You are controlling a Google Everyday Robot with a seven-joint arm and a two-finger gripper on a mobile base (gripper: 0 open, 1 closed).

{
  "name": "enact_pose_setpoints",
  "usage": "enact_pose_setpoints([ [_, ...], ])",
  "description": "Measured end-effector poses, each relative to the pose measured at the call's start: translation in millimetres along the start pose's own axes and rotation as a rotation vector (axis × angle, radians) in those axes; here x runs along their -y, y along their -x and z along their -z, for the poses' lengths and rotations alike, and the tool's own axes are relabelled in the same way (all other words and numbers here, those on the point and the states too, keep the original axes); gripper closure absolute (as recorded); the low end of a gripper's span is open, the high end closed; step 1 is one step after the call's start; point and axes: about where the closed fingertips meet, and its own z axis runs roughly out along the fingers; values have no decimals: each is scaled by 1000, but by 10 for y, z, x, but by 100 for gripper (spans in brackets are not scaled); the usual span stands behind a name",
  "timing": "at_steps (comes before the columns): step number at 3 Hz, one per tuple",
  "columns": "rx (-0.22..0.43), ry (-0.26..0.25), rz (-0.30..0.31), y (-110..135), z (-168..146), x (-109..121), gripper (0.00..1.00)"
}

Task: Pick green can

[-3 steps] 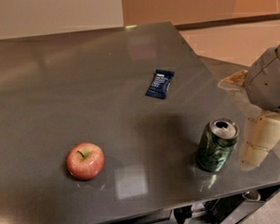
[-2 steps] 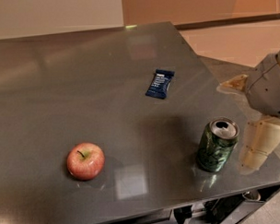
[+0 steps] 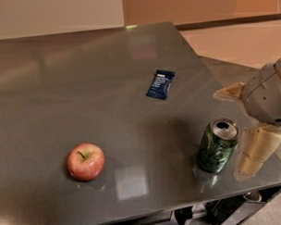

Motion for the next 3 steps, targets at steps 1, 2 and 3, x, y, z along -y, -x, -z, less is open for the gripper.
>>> enact_pose_setpoints([
  [1, 15, 6, 0, 23, -40, 18, 18],
  [2, 20, 10, 0, 26, -62, 15, 41],
  [3, 20, 7, 7, 61, -25, 12, 64],
])
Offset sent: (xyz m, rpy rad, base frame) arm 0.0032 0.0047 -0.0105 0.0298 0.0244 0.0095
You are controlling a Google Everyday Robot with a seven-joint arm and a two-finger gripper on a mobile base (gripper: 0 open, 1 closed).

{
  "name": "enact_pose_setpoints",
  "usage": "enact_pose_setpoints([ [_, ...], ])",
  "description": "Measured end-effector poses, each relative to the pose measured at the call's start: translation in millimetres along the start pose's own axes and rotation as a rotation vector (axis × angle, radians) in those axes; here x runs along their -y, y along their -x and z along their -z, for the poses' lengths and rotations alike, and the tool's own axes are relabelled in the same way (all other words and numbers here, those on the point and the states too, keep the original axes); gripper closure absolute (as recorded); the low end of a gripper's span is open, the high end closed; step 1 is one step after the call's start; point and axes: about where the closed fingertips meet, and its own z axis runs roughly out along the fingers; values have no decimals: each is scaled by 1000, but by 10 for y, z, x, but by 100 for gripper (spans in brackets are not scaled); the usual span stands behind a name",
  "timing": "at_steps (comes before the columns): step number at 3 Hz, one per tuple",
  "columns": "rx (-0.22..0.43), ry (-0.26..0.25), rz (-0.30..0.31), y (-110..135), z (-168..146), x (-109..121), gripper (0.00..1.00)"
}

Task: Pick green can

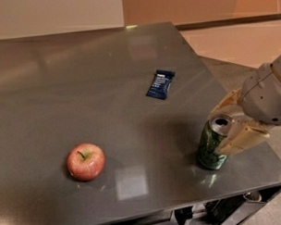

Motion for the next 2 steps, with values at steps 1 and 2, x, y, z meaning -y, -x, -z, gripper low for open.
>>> enact_pose_setpoints([
  [1, 6, -7, 10, 130, 123, 34, 88],
  [2, 8, -16, 35, 367, 337, 103, 100],
])
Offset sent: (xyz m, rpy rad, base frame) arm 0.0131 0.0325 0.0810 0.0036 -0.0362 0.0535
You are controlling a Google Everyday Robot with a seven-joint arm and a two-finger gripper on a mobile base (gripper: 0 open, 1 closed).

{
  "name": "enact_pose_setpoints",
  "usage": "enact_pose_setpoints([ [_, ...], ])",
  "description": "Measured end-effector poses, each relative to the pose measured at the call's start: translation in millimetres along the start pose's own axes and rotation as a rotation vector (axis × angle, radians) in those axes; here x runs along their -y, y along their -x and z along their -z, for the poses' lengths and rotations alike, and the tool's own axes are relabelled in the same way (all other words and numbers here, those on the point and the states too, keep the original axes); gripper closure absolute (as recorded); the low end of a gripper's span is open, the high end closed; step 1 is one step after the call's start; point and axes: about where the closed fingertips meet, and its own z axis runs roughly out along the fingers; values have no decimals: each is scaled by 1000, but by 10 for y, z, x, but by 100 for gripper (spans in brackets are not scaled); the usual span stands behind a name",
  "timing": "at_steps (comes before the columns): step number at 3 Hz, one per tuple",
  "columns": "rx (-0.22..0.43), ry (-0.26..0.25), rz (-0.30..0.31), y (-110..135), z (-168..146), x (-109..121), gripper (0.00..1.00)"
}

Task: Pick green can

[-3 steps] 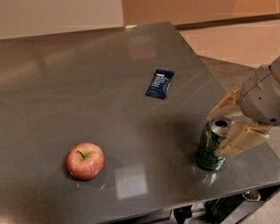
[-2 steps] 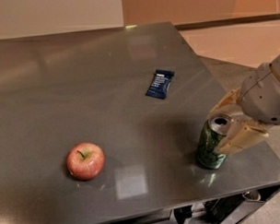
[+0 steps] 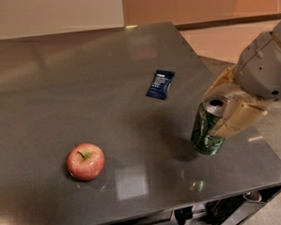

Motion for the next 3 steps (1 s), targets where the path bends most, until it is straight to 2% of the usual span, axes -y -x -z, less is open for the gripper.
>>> enact_pose_setpoints([
  [2, 19, -2, 30, 402, 508, 202, 100],
  [3, 19, -2, 30, 402, 508, 202, 100],
])
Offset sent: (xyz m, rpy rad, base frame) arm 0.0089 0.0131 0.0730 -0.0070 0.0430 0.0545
